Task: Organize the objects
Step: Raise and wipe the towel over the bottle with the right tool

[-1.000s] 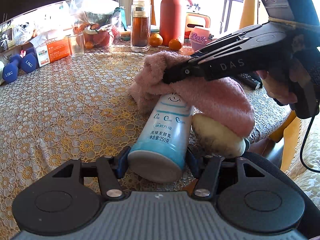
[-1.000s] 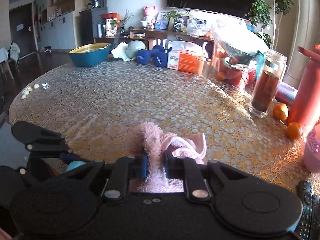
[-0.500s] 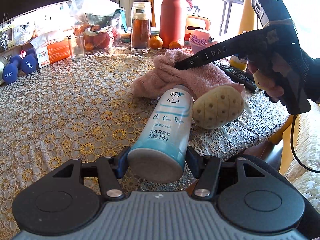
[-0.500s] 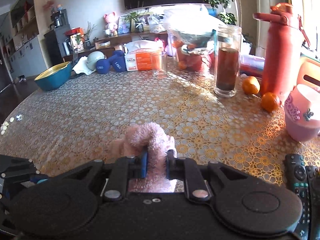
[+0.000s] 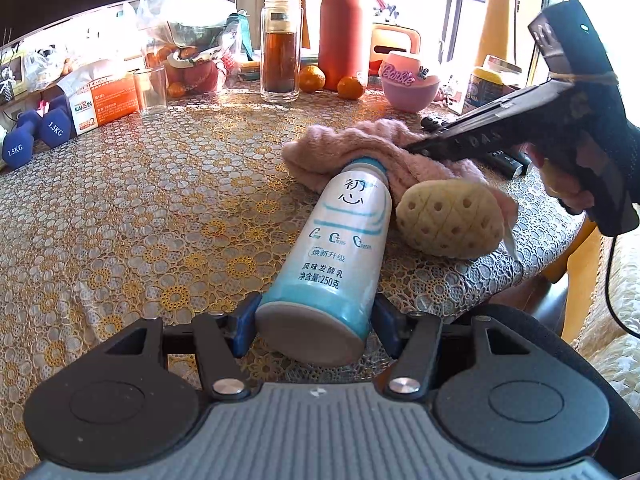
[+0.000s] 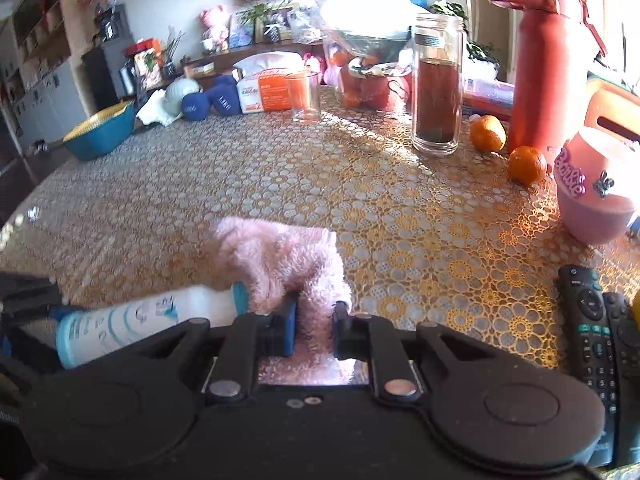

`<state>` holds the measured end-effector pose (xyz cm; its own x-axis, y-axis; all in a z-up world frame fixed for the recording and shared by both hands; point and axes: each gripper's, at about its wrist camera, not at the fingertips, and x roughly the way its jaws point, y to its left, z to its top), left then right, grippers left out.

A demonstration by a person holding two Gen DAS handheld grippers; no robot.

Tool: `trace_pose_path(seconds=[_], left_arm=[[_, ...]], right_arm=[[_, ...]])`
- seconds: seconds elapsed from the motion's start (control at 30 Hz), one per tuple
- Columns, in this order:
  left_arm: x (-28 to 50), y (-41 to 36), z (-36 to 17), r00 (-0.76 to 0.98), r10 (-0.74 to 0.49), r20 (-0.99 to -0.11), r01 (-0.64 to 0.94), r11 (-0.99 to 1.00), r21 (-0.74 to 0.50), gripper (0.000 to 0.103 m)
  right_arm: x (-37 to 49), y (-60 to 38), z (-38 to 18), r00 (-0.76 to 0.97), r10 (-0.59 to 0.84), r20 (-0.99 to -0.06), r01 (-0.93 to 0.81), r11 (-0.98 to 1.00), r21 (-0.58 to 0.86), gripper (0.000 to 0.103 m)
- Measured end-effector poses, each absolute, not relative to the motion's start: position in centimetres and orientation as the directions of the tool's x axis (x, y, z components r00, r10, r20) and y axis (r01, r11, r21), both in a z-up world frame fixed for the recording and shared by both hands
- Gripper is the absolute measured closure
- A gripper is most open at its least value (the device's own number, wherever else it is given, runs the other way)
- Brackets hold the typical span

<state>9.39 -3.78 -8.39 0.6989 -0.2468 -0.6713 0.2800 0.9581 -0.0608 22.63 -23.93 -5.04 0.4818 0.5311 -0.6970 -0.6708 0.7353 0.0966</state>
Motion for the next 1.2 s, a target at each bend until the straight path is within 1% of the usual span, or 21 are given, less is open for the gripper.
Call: trace_pose_path(seconds=[0.13,0.23,0.3,0.37,0.5,0.63,0.73,0.8,0.83,0.93,1.07,1.13,1.2], left_arm=[[9.4,-3.8,-8.3,0.699,-0.247,-0.672,0.279,0.958,-0.061,0.044],[9.4,-3.8,-8.4,0.698,-0.247,-0.672,0.279,0.958,-0.062,0.044],[9.4,-3.8,-8.4,0.697,-0.248,-0.673,0.278,0.958,-0.066,0.045],[9.4,-3.8,-8.4,0.696,-0.249,-0.673,0.277,0.958,-0.068,0.045],[9.4,-3.8,-8.4,0.696,-0.249,-0.674,0.277,0.958,-0.068,0.045],[9.4,-3.7,-8.4,0.694,-0.250,-0.675,0.275,0.959,-0.072,0.045],[9.4,-3.7,-8.4,0.694,-0.250,-0.675,0.275,0.959,-0.073,0.045],[9.4,-3.7,-8.4,0.694,-0.250,-0.675,0.275,0.959,-0.073,0.045],[9.4,-3.7,-8.4,0.693,-0.250,-0.676,0.275,0.959,-0.073,0.045],[9.4,-3.7,-8.4,0.694,-0.250,-0.675,0.274,0.959,-0.074,0.045],[9.4,-3.6,-8.4,0.694,-0.251,-0.675,0.274,0.959,-0.075,0.045],[9.4,-3.6,-8.4,0.694,-0.251,-0.675,0.274,0.959,-0.074,0.045],[9.4,-3.6,-8.4,0.693,-0.251,-0.675,0.274,0.959,-0.076,0.045]], right_arm=[[20.6,-24.2,-4.7,0.481,0.493,-0.725,-0.734,0.679,-0.025,0.087],[19.3,-24.6,-4.2,0.513,0.437,-0.739,-0.756,0.638,-0.148,0.087],[18.9,-25.2,-3.6,0.559,0.394,-0.730,-0.737,0.639,-0.220,0.087],[18.8,-26.0,-2.5,0.598,0.385,-0.703,-0.710,0.661,-0.242,0.087],[18.6,-26.3,-0.5,0.643,0.412,-0.645,-0.685,0.685,-0.246,0.087],[18.8,-25.2,-0.4,0.598,0.465,-0.653,-0.729,0.655,-0.201,0.087],[19.4,-24.5,-0.9,0.558,0.502,-0.660,-0.740,0.662,-0.122,0.087],[19.8,-24.2,-0.9,0.513,0.555,-0.655,-0.746,0.666,-0.019,0.087],[19.7,-23.9,-0.8,0.491,0.584,-0.646,-0.753,0.658,0.022,0.087],[18.7,-22.2,0.3,0.437,0.666,-0.605,-0.795,0.600,0.086,0.088],[16.3,-18.6,1.4,0.340,0.736,-0.585,-0.879,0.469,0.079,0.094],[15.0,-16.7,1.2,0.278,0.751,-0.598,-0.915,0.398,0.074,0.095],[13.9,-15.2,0.2,0.263,0.732,-0.628,-0.932,0.361,0.031,0.095]])
